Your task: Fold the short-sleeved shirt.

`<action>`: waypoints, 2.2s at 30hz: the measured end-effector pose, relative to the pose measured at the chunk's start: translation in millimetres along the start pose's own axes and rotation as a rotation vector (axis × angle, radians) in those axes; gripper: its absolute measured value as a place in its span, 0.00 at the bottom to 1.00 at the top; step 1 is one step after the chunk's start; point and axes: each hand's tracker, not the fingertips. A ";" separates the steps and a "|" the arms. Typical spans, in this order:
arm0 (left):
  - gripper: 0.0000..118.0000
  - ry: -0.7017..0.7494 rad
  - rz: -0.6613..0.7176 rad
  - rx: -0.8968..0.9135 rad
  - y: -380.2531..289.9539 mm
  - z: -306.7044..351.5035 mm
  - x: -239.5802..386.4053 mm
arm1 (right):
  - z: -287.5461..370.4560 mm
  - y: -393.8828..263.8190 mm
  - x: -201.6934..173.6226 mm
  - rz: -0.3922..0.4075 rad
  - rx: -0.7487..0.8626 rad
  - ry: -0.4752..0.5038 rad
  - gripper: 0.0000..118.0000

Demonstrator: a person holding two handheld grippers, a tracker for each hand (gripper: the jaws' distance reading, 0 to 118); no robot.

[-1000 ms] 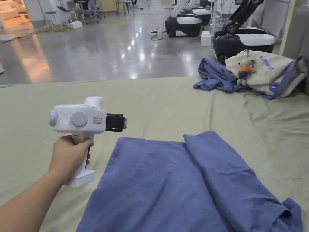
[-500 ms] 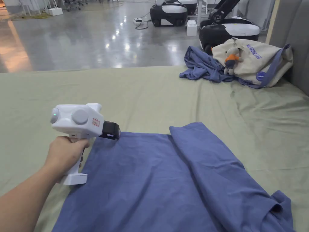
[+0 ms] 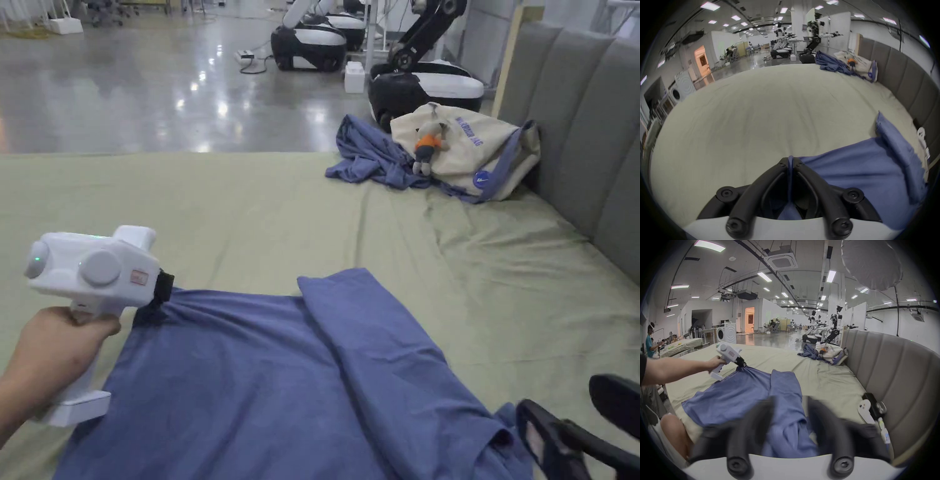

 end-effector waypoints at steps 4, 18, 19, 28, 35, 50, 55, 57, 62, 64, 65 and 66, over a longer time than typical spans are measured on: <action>0.04 0.005 -0.051 -0.003 -11.1 9.7 2.0 | -111.5 63.6 18.8 0.002 0.004 0.058 1.00; 0.04 -0.058 0.041 0.057 -15.1 22.6 -11.5 | -467.1 82.0 23.7 -0.192 -0.580 0.033 0.93; 0.04 -0.060 0.043 0.058 -14.4 22.4 -11.6 | -471.7 79.8 23.9 -0.218 -0.596 0.041 0.93; 0.04 -0.060 0.032 0.055 -9.8 18.0 -10.0 | -475.7 59.7 21.5 -0.198 -0.602 0.067 0.92; 0.04 -0.065 0.038 0.052 -8.8 16.9 -12.9 | -473.2 50.0 14.1 -0.137 -0.602 0.014 0.70; 0.04 -0.097 0.081 0.121 -5.3 41.7 -9.2 | -396.7 94.7 34.8 -0.259 -0.408 0.125 0.04; 0.04 -0.137 0.077 0.209 -4.8 94.6 -0.5 | -298.5 116.0 54.6 -0.234 -0.278 0.155 0.04; 0.04 -0.163 0.092 0.266 -13.9 126.2 7.9 | -255.3 114.5 61.9 -0.278 -0.240 0.186 0.04; 0.04 -0.259 0.129 0.361 -51.9 215.3 24.8 | -149.0 97.4 66.5 -0.281 -0.151 0.242 0.04; 0.04 -0.273 0.101 0.415 -63.7 251.1 32.2 | -108.9 92.5 67.6 -0.303 -0.123 0.245 0.04; 0.04 -0.267 0.107 0.411 -64.9 266.5 34.2 | -98.8 93.0 75.2 -0.316 -0.108 0.258 0.04; 0.04 -0.273 0.128 0.416 -64.6 280.5 33.8 | -84.8 96.3 78.7 -0.333 -0.105 0.266 0.04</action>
